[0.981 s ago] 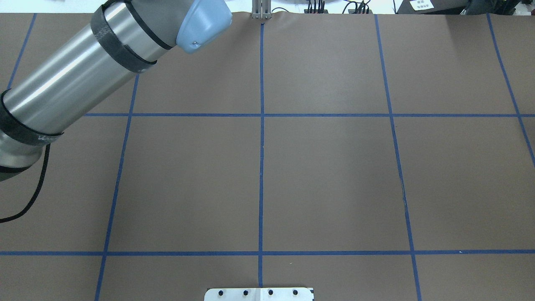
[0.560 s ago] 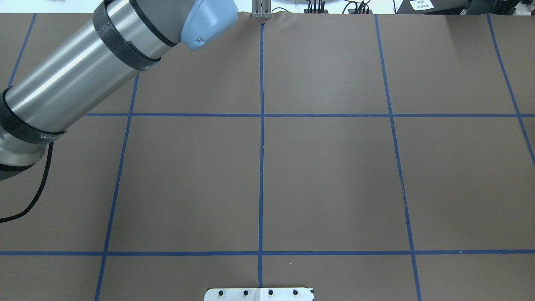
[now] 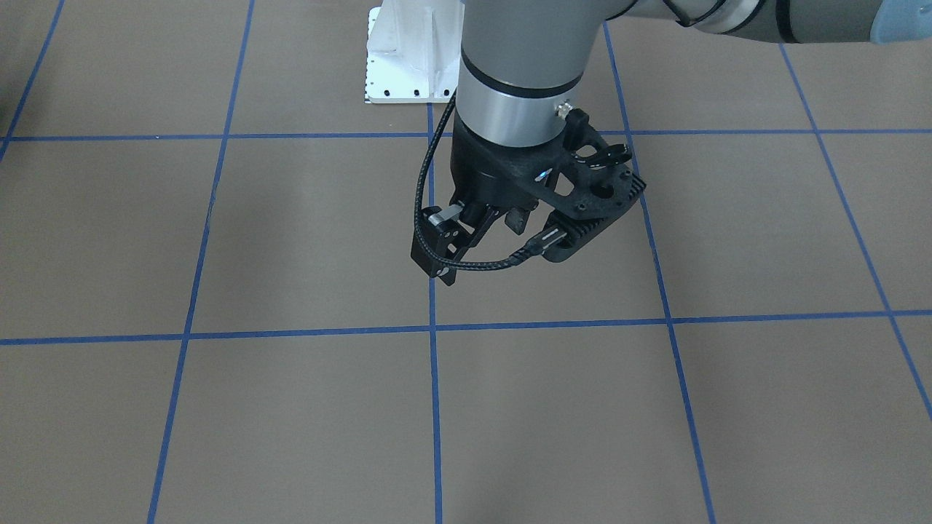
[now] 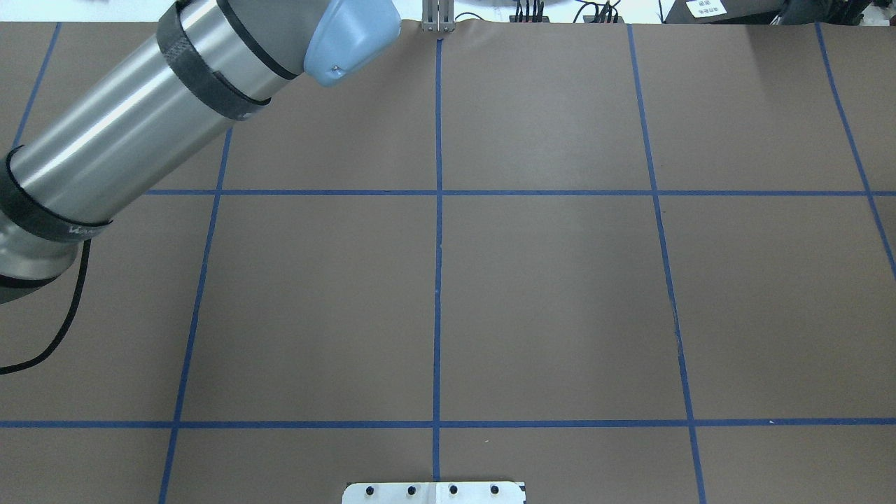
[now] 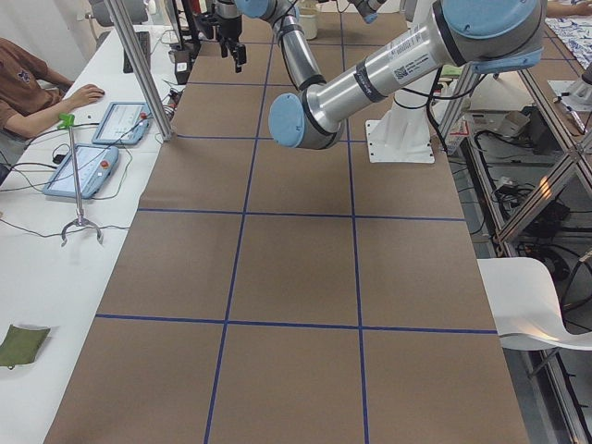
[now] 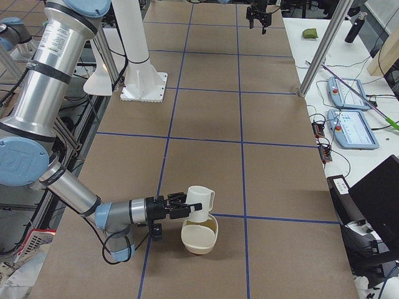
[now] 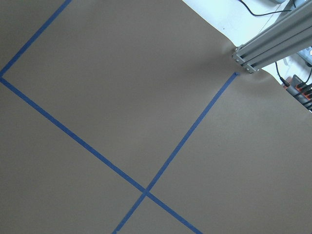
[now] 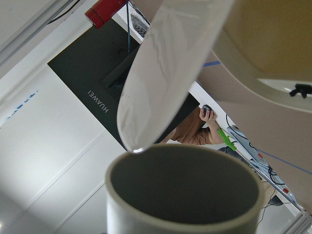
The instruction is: Left arm hands cup to right arm to dump lemon
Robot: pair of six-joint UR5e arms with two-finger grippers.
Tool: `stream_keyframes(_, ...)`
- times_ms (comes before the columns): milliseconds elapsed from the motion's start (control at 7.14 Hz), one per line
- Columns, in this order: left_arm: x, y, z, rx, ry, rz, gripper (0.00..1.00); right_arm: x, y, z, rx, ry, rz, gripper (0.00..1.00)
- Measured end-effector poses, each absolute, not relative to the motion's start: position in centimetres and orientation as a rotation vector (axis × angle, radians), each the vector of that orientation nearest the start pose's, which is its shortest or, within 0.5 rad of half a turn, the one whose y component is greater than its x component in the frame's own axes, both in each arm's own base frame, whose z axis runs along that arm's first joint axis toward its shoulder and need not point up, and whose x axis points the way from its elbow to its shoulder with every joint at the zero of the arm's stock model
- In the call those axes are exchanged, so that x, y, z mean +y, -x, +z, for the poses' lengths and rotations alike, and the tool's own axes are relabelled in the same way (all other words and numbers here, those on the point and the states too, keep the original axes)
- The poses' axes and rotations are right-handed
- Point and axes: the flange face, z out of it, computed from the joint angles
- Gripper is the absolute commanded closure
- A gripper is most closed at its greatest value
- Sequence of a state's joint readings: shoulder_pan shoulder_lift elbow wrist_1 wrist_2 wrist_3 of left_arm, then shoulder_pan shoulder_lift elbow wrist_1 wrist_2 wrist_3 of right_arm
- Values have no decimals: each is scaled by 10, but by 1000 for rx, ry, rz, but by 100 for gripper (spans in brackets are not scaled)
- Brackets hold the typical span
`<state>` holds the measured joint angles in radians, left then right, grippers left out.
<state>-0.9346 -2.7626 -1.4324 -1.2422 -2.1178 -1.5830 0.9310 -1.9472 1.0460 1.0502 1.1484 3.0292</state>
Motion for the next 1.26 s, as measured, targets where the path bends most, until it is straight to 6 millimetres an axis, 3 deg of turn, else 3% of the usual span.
stream_keyframes(560, -625, -369, -22, 878, 162, -679, 0, -271, 1, 709, 2718, -185, -2214, 66)
stream_keyframes(981, -623, -371, -23, 880, 165, -674, 0, -334, 53, 650, 2805, -11, -2304, 65)
stream_keyframes(1261, -624, -373, -18, 877, 155, -647, 0, -383, 109, 612, 3009, 266, -2280, 66)
